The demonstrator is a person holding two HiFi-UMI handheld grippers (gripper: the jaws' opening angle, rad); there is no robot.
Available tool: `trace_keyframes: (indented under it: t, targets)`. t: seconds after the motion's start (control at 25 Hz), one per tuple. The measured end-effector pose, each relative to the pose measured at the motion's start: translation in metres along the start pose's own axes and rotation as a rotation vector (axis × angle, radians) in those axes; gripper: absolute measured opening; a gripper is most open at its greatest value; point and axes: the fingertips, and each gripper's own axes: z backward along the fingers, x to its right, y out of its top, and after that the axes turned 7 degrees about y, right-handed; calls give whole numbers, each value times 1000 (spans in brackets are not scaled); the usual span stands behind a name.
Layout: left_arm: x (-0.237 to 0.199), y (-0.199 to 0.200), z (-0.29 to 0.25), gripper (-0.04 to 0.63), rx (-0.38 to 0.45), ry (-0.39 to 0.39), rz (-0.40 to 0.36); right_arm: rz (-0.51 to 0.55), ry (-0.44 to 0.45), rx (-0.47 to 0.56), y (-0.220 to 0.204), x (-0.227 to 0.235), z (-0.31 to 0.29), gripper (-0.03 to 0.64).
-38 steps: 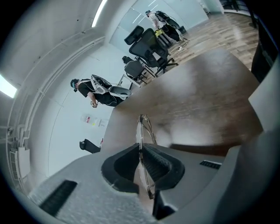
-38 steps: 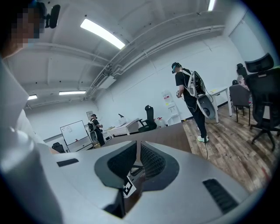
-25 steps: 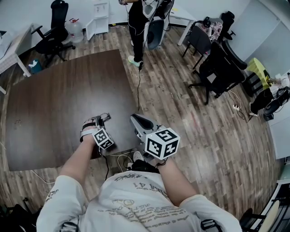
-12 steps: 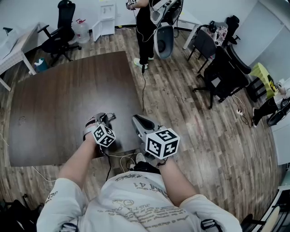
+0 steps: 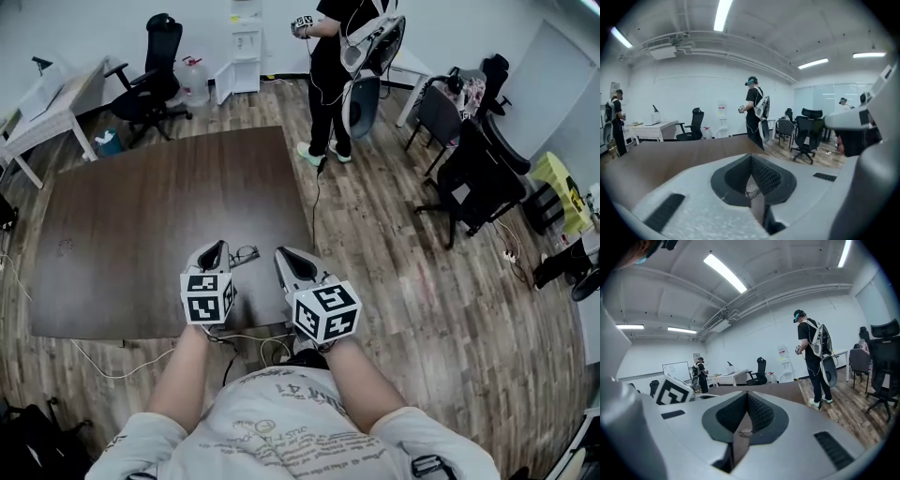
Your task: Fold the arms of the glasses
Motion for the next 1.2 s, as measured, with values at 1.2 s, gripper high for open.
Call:
trace_keyframes:
  t: [1.2]
  targets:
    - [-55, 8, 154, 14, 90, 109, 160, -15, 73, 3, -20, -94, -26, 14]
